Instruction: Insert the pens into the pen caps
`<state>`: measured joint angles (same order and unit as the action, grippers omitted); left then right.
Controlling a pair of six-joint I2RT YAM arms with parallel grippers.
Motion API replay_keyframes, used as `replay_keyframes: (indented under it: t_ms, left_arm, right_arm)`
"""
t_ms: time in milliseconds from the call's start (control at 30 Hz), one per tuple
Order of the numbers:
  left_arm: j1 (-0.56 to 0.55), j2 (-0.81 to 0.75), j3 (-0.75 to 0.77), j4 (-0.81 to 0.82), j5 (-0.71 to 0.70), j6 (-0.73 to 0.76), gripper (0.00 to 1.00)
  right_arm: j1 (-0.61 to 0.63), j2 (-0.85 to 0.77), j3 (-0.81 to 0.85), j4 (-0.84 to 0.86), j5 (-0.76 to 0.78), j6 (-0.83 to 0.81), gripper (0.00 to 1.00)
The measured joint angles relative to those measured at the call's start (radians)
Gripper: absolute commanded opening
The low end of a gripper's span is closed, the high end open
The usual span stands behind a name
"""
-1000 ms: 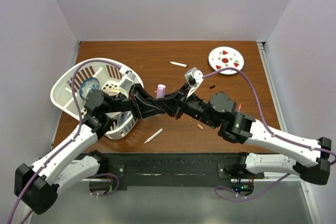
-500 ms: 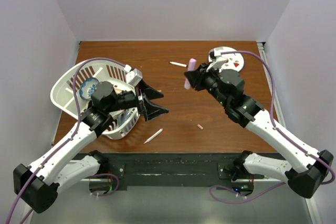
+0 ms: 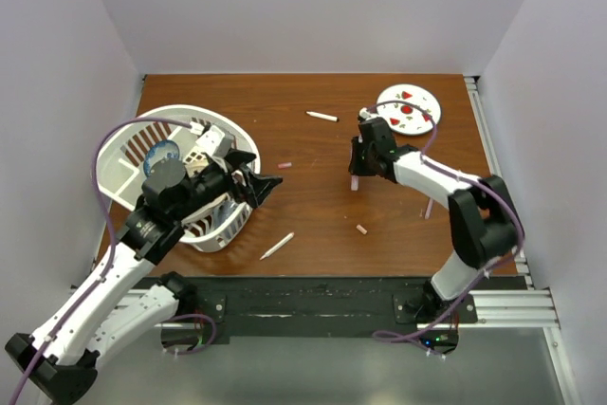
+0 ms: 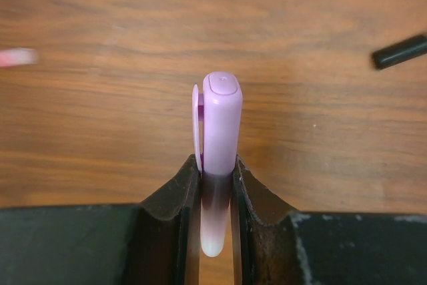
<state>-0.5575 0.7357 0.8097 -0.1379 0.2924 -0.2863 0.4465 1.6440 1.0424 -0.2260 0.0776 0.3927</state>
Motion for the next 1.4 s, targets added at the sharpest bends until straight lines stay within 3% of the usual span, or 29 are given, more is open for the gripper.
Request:
replay_keyframes:
  t_ms: [300,433,833,1133,1400]
  left_arm:
    - [0.000,-0.074,-0.023,-0.003,-0.135,0.021,1.00]
    - [0.000,-0.074,-0.023,-0.007,-0.168,0.022,1.00]
    - [0.000,-0.083,-0.023,-0.015,-0.232,0.037,1.00]
    - [0.000,-0.121,-0.045,-0.014,-0.284,0.044,1.00]
    - [0.000,-0.126,-0.056,-0.015,-0.320,0.044,1.00]
  right_arm:
    - [-0.002,0.204,0.111,-0.045,0.015,0.039,0.00]
    - [-0.002,0.234,0.133,-0.042,0.019,0.055,0.18]
    - [-0.002,0.221,0.135,-0.072,0.040,0.058,0.49]
    - [-0.002,0.084,0.121,-0.150,0.043,0.036,0.76]
    - [-0.002,-0.191,0.024,-0.219,0.099,0.034,0.82]
